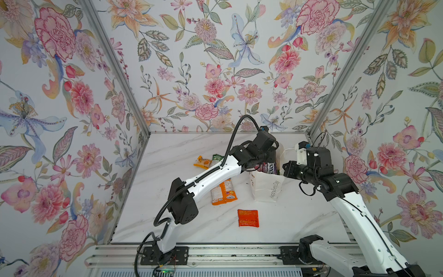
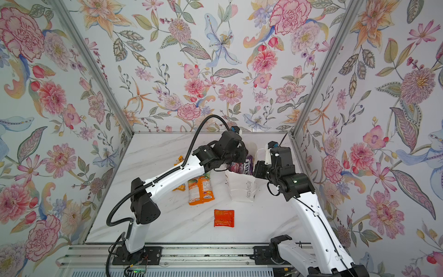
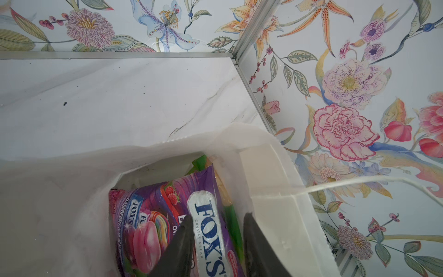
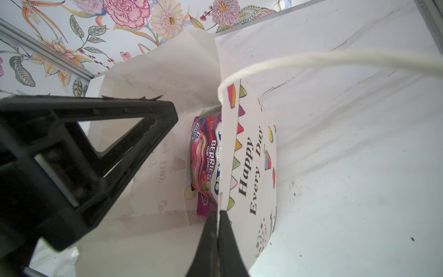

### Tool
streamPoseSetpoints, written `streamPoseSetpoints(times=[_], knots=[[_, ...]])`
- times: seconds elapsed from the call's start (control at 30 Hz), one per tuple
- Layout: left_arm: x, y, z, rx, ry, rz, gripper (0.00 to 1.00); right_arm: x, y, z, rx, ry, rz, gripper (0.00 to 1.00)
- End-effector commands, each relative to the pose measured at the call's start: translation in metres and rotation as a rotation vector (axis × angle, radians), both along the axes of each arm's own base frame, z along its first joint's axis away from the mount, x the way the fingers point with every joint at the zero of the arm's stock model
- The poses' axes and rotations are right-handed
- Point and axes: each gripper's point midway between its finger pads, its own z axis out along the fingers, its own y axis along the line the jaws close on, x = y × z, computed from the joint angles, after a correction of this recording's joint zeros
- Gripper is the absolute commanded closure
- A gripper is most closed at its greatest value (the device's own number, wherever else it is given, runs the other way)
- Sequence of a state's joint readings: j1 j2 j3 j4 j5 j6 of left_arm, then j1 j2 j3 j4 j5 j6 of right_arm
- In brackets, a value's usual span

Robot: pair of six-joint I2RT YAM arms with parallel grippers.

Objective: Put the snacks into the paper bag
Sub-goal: 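Lower the Fox's candy bag into the paper bag and open the left gripper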

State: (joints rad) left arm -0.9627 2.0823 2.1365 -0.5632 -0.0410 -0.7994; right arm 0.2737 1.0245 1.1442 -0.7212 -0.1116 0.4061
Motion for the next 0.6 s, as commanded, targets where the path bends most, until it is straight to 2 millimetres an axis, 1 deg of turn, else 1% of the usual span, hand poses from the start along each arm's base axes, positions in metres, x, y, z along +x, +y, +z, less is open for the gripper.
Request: streamPoseSetpoints(times=[0.0,0.1,0.17,0.33,0.37,0.47,0.53,0.57], knots=[[-0.005,0.012,0.034,0.002,-0.069,0.008,0.61,0.002,-0.001,0.013,0.01,-0.057,-0.012,1.0],[-0.01,0.014,0.049,0.011,-0.109,-0.037,0.58,0.002,-0.002,0.014,0.01,-0.06,-0.013,1.0],[-0.013,0.022,0.058,0.043,-0.135,-0.045,0.57,0.001,-0.002,0.015,0.009,-0.065,-0.015,1.0],[-0.024,0.052,0.088,0.099,-0.222,-0.047,0.47,0.001,-0.004,0.013,0.005,-0.058,-0.017,1.0],[-0.025,0.06,0.094,0.113,-0.243,-0.04,0.46,0.001,-0.004,0.013,0.004,-0.059,-0.018,1.0],[-0.037,0.085,0.106,0.131,-0.301,-0.034,0.45,0.001,-0.004,0.012,0.004,-0.056,-0.019,1.0],[-0.045,0.101,0.095,0.172,-0.307,-0.031,0.45,0.0,-0.006,0.013,0.001,-0.056,-0.022,1.0],[-0.048,0.114,0.092,0.195,-0.313,-0.013,0.45,0.001,-0.006,0.014,-0.001,-0.057,-0.02,1.0]])
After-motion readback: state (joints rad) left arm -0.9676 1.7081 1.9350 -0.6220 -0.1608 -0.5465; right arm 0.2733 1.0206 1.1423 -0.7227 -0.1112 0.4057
